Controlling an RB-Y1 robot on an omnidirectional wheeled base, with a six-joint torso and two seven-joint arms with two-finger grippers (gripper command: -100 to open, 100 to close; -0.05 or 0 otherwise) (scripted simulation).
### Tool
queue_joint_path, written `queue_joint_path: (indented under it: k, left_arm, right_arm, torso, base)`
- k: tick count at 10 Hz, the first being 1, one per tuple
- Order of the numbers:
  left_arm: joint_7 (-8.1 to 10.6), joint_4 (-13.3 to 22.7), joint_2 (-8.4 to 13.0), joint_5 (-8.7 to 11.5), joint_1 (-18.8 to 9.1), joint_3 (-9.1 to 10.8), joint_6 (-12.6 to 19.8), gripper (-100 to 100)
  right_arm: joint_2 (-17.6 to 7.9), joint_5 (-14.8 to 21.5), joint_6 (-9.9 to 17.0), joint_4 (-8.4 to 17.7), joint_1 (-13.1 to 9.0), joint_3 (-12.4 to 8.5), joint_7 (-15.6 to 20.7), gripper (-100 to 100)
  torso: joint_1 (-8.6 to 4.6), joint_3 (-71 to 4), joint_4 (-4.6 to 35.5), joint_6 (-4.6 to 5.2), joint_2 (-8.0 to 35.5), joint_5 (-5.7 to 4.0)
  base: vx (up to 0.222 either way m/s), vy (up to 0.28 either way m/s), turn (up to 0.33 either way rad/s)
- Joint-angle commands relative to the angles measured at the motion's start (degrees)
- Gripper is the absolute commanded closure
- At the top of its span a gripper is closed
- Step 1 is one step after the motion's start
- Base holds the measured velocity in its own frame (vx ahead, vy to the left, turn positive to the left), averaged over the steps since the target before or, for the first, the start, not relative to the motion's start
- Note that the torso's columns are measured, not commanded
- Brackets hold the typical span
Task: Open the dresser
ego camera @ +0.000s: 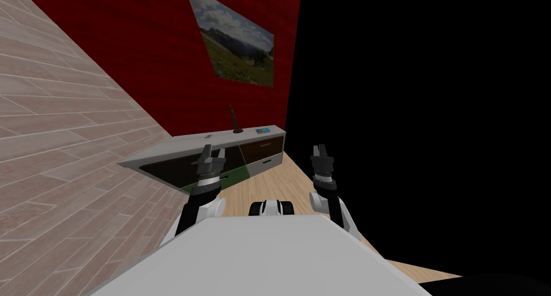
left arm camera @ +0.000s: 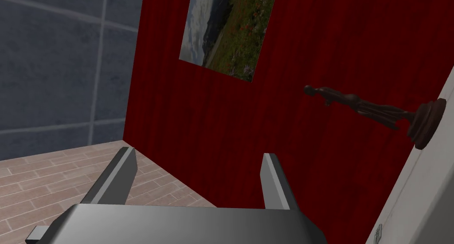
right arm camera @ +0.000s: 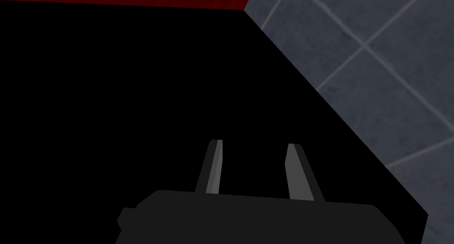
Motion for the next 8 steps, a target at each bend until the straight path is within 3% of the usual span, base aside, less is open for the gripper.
queue_joint_path:
  k: [1,3,8]
  left_arm:
    - [-0.05,0.6,1.7,0.0,-0.2,0.11,-0.1,-100]
    - [-0.15,2.1,4.1,0.1,-0.5,0.36,-0.2,-100]
    - [-0.60,8.2,7.5,0.4,-2.0,1.39,-0.6,-100]
  right_arm:
    - [0.0,0.0,0.0,0.0,0.0,0.0,0.0,0]
    - [0.0,0.0,0.0,0.0,0.0,0.0,0.0,0]
    - [0.0,0.0,0.0,0.0,0.0,0.0,0.0,0]
  torso:
    - [0.00,-8.5,4.2,0.00,4.2,0.00]
    - [-0.06,-13.6,6.6,0.00,6.6,-0.02]
    - [-0.04,-13.9,6.9,0.00,6.8,-0.01]
  base:
    - [0.025,-0.015,0.011]
    - [0.056,-0.041,0.016]
    - [0.107,-0.052,0.027]
